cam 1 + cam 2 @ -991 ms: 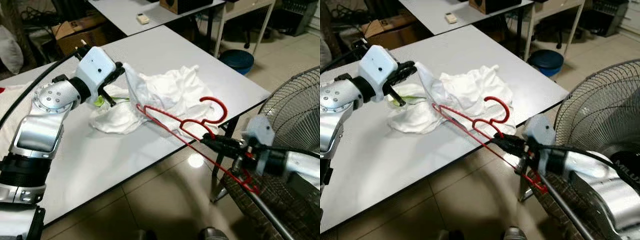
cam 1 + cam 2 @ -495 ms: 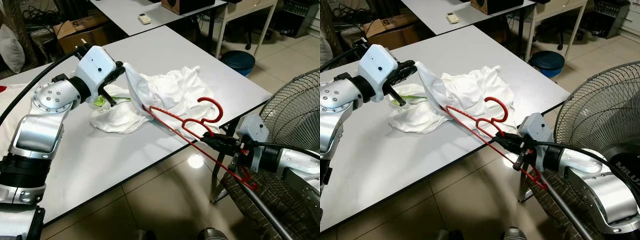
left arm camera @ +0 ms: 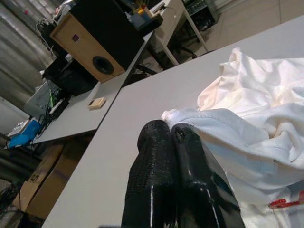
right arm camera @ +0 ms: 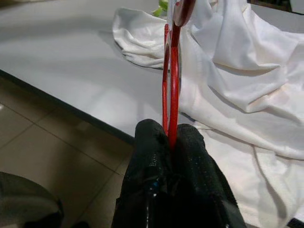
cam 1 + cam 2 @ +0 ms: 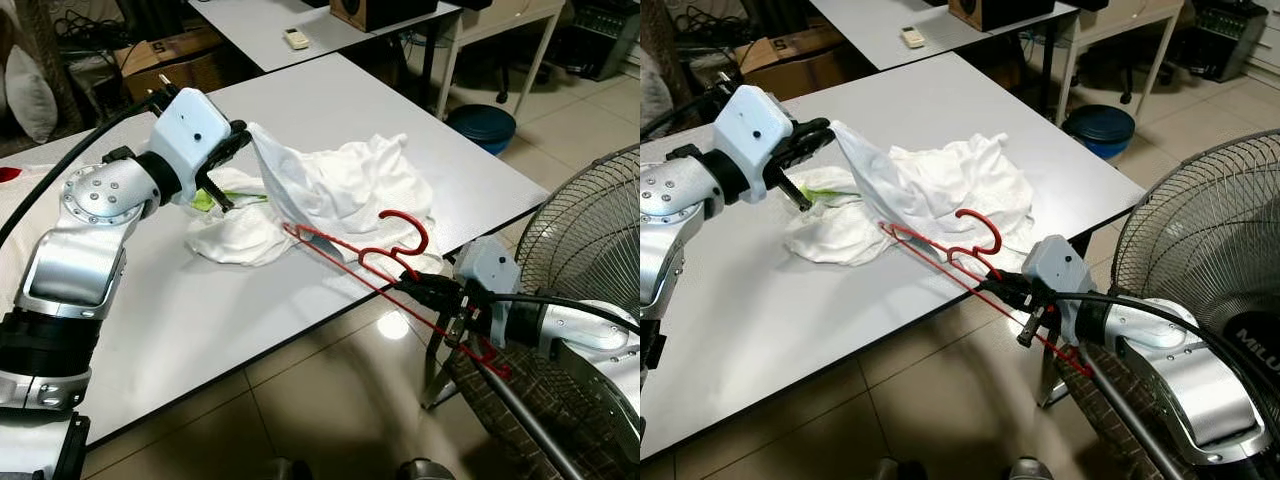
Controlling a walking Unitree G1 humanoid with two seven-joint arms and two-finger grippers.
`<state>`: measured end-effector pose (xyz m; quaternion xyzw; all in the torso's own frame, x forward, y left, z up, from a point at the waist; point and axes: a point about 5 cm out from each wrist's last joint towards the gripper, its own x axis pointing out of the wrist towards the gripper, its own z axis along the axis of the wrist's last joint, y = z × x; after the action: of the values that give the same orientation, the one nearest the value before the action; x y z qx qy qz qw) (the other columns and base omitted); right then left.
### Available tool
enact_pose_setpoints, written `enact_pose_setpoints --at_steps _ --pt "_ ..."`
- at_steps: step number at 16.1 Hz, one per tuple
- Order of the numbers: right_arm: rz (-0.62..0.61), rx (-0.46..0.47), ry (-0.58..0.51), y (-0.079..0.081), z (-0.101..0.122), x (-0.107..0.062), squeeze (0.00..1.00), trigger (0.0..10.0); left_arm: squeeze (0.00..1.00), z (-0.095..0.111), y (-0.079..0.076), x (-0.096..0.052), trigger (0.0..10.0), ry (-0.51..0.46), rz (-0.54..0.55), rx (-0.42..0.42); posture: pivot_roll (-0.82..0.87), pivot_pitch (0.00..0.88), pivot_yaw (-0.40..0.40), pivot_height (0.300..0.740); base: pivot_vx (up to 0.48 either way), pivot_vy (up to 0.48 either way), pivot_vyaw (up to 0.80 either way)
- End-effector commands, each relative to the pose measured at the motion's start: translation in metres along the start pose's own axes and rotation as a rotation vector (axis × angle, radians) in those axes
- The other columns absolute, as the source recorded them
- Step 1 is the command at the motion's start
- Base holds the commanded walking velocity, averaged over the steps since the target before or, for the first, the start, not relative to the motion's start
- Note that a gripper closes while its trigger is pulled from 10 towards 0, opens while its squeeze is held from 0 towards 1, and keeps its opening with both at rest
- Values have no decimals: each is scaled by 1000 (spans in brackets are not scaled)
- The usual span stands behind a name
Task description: Hang hanger
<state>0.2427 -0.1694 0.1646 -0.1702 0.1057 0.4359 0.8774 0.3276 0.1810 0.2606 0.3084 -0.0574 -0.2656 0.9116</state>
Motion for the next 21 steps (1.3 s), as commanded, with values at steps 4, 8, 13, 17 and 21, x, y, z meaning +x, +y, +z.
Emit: enact_pose_setpoints --at_steps 4,8,13,17,21 --pt "-14 -22 -25 5 7 2 0 10000 0 6 4 -4 0 -10 6 9 -165 57 114 740 0 0 0" --pt "33 -10 -78 14 17 -4 0 10000 0 3 4 -4 0 7 5 15 -172 65 120 740 0 0 0" --pt "-48 -38 -99 5 22 -10 0 10000 0 1 3 -1 0 11 2 14 -170 66 121 740 0 0 0" --pt "-78 -52 -86 0 22 -15 0 10000 0 0 2 -2 0 16 1 14 -173 68 123 740 0 0 0" --pt "-87 -55 -89 -1 22 -12 0 10000 0 1 2 0 0 10 -3 13 -172 68 125 740 0 0 0"
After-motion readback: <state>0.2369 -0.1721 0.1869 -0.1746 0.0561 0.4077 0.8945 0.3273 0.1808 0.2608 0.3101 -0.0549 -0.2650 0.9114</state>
